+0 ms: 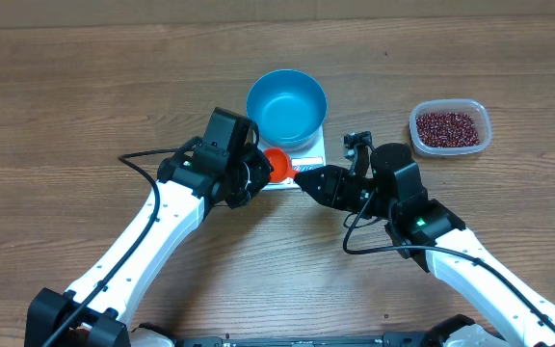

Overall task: Scoop item into bowl and weigh 150g on scale
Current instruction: 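Close the right gripper on the scoop's blue handle beside the left gripper, then open the left gripper, releasing the scoop to the right gripper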

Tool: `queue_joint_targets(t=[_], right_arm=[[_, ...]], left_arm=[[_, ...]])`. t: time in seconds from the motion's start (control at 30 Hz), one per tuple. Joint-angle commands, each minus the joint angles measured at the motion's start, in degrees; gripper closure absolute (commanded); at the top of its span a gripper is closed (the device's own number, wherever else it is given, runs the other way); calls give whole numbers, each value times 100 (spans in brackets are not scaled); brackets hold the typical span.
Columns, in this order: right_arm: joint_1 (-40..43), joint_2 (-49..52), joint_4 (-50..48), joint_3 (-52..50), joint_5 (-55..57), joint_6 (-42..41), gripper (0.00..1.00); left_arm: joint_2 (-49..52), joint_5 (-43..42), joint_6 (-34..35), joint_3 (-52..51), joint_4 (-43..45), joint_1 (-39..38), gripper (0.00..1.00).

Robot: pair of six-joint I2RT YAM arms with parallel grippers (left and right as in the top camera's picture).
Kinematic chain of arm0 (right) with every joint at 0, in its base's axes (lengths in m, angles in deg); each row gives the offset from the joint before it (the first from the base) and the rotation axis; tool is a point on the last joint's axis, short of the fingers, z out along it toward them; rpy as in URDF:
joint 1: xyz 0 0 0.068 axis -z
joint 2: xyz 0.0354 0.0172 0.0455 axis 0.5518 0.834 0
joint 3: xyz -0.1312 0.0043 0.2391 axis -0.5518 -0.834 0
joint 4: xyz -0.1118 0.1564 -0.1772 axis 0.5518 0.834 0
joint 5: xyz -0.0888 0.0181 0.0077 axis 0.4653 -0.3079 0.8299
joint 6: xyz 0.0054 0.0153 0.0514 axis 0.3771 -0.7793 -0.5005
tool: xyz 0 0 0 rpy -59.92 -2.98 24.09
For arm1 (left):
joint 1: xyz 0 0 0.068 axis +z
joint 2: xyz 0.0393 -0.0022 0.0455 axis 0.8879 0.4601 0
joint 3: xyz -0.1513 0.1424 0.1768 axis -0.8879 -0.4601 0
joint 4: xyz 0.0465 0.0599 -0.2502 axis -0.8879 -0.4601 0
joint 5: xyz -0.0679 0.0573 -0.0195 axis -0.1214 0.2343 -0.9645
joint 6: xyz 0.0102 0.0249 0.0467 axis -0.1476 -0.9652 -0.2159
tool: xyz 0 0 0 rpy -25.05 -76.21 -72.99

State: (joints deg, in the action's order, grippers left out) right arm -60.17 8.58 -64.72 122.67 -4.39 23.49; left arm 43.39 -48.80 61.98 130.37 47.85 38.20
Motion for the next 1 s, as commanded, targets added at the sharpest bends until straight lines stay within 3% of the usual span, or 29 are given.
queue_joint_targets(t=[0.0, 0.63, 0.97], right_arm=[[-33, 2, -76, 83, 122, -20, 75], [-33, 2, -144, 83, 125, -20, 77], [-33, 2, -188, 83, 127, -20, 87]], left_arm=[[59, -72, -26, -24, 7, -44, 96], [61, -289, -2, -24, 31, -160, 96], [61, -289, -2, -24, 44, -199, 96]])
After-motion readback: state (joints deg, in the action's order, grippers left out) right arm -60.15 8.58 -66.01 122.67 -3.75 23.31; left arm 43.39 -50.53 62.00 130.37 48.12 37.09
